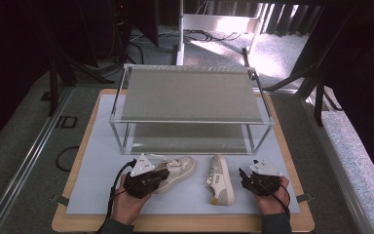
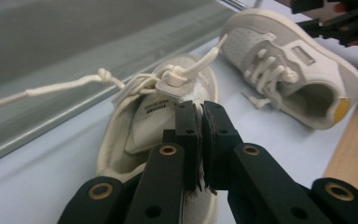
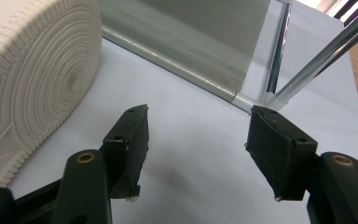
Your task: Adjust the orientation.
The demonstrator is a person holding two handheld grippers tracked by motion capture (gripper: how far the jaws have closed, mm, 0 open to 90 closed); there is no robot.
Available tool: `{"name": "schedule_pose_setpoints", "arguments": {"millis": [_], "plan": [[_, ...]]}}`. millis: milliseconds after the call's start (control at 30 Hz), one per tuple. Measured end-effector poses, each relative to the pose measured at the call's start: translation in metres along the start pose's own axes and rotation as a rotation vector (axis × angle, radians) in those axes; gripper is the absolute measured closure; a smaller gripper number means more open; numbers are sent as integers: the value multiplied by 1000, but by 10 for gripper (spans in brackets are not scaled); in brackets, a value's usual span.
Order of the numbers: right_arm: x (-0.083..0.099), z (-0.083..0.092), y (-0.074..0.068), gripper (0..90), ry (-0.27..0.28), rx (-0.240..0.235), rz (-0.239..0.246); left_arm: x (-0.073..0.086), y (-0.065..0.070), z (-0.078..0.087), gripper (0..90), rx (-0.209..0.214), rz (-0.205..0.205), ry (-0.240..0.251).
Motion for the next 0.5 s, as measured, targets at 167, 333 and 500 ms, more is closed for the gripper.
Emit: {"name": "schedule_pose_setpoints", "arguments": {"millis": [167,333,500], "plan": [[0,0,-1,384,2,-2,2,-1,-9,9,858,-51,-10,15],[-1,0,-1,384,2,-2,6,5,-13,15,857,-104,-52,-12],[-1,0,-2,384,3,-1,3,13,-7,15,851,-82,-71,-39]]}}
Point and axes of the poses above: each handheld gripper's, and its own axes: z roughly backward along the jaws, x roughly out of its underside, y roughly to its right, the point moved 6 cm from there along -z, roughly forward along the jaws, and after that the axes turned 15 degrees about y, right-handed, at the moved point
